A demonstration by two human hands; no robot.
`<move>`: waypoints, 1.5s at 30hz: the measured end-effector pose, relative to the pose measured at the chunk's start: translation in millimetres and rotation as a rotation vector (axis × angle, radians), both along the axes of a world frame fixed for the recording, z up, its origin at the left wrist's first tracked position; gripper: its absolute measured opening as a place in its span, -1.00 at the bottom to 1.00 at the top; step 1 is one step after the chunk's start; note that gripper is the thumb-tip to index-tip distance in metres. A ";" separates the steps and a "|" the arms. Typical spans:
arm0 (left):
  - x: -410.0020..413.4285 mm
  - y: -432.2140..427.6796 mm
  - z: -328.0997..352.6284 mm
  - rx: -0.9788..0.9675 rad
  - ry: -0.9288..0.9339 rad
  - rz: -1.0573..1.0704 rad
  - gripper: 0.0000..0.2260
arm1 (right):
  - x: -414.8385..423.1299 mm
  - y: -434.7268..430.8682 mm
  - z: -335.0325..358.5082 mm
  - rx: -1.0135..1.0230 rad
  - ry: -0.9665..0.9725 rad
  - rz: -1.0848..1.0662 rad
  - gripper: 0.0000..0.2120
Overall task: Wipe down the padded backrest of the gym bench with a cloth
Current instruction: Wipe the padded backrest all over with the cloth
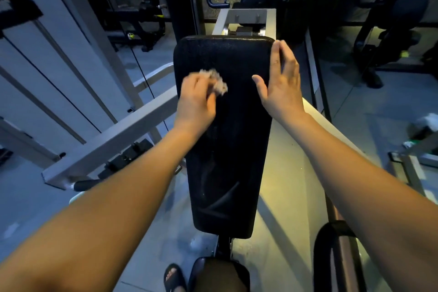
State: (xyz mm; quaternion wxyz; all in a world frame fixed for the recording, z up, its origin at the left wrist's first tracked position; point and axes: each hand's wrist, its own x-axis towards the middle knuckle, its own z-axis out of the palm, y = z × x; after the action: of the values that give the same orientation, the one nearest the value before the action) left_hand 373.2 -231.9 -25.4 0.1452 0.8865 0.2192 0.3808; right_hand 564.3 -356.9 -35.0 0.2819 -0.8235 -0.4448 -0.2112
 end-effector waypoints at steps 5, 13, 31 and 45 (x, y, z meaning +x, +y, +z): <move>41.0 6.0 22.2 0.105 0.052 0.038 -0.77 | -12.9 -6.3 -29.7 0.031 0.296 -0.151 -0.21; -2.6 -22.9 -82.1 0.013 0.320 0.001 -0.72 | -18.6 1.5 -40.6 0.093 0.427 -0.125 -0.28; 16.7 -35.1 -80.1 0.138 0.331 -0.023 -0.61 | -15.1 1.3 -44.9 0.153 0.446 -0.060 -0.33; 62.4 -21.3 -1.3 0.175 0.068 0.073 -0.70 | -10.4 -7.7 -43.8 0.147 0.487 0.037 -0.36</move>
State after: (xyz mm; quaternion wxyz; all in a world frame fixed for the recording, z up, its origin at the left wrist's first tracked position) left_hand 435.6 -253.2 -26.7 0.0459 0.8996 0.2219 0.3734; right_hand 553.9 -364.6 -78.7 0.4435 -0.8191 -0.3623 -0.0331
